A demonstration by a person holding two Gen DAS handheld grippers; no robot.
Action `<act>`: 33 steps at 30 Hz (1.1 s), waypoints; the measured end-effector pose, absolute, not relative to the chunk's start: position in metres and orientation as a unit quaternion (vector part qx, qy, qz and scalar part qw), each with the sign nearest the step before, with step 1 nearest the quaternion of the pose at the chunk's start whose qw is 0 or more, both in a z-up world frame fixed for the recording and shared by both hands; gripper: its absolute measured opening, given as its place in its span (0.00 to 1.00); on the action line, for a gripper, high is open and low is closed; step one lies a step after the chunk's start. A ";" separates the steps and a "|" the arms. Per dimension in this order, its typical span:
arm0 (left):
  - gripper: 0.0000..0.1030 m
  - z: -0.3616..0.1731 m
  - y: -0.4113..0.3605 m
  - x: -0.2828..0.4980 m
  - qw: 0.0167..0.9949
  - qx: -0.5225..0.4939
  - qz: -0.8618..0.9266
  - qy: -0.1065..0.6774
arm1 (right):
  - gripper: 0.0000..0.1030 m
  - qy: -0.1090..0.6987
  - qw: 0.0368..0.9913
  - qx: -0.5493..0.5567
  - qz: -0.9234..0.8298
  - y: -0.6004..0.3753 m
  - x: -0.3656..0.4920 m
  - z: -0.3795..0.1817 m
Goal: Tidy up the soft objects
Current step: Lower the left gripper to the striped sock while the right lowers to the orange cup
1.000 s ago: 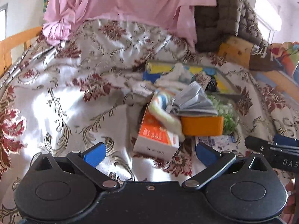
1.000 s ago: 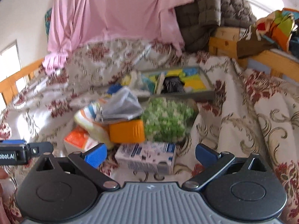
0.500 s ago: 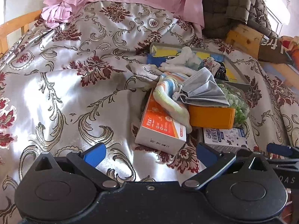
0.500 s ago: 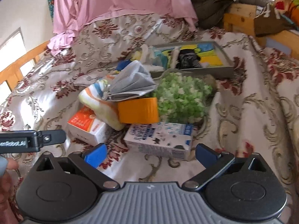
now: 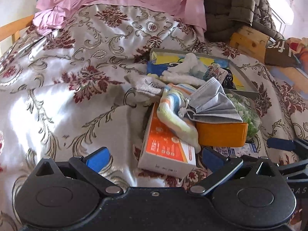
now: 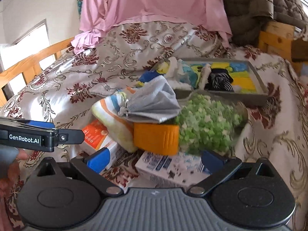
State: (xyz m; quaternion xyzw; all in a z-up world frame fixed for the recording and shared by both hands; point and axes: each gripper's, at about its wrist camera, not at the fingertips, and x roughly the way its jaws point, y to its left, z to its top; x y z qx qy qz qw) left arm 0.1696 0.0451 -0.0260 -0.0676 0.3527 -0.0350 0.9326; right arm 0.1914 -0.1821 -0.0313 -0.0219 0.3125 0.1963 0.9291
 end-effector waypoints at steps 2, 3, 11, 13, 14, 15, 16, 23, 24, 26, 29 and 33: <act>0.99 -0.027 0.045 0.176 0.934 -0.065 -0.041 0.348 | 1.00 0.309 0.930 -0.024 0.198 -0.183 0.198 -0.032; 0.99 -0.027 0.045 0.178 0.935 -0.065 -0.043 0.346 | 1.00 0.309 0.930 -0.023 0.198 -0.184 0.202 -0.033; 0.99 -0.033 0.046 0.197 0.937 -0.065 -0.045 0.340 | 1.00 0.326 0.926 -0.003 0.191 -0.190 0.218 -0.044; 0.99 -0.036 0.047 0.202 0.936 -0.070 -0.046 0.342 | 1.00 0.327 0.925 -0.002 0.193 -0.189 0.219 -0.045; 0.99 -0.037 0.048 0.205 0.935 -0.074 -0.048 0.343 | 1.00 0.327 0.924 -0.001 0.197 -0.189 0.219 -0.045; 0.99 -0.038 0.049 0.207 0.935 -0.077 -0.051 0.342 | 1.00 0.327 0.924 -0.001 0.199 -0.188 0.220 -0.045; 0.99 -0.039 0.049 0.211 0.936 -0.080 -0.054 0.339 | 1.00 0.328 0.923 -0.003 0.201 -0.187 0.220 -0.044; 0.99 -0.045 0.050 0.235 0.937 -0.106 -0.091 0.320 | 0.93 0.317 0.919 0.023 0.234 -0.190 0.220 -0.041; 0.99 -0.045 0.050 0.236 0.936 -0.115 -0.096 0.318 | 0.92 0.318 0.918 0.025 0.234 -0.190 0.221 -0.041; 0.97 -0.045 0.052 0.236 0.934 -0.131 -0.113 0.313 | 0.88 0.321 0.918 0.031 0.233 -0.190 0.222 -0.042; 0.92 -0.045 0.050 0.235 0.932 -0.131 -0.125 0.313 | 0.81 0.326 0.915 0.038 0.233 -0.190 0.224 -0.044; 0.82 -0.047 0.050 0.237 0.925 -0.141 -0.144 0.323 | 0.75 0.328 0.913 0.039 0.240 -0.188 0.224 -0.046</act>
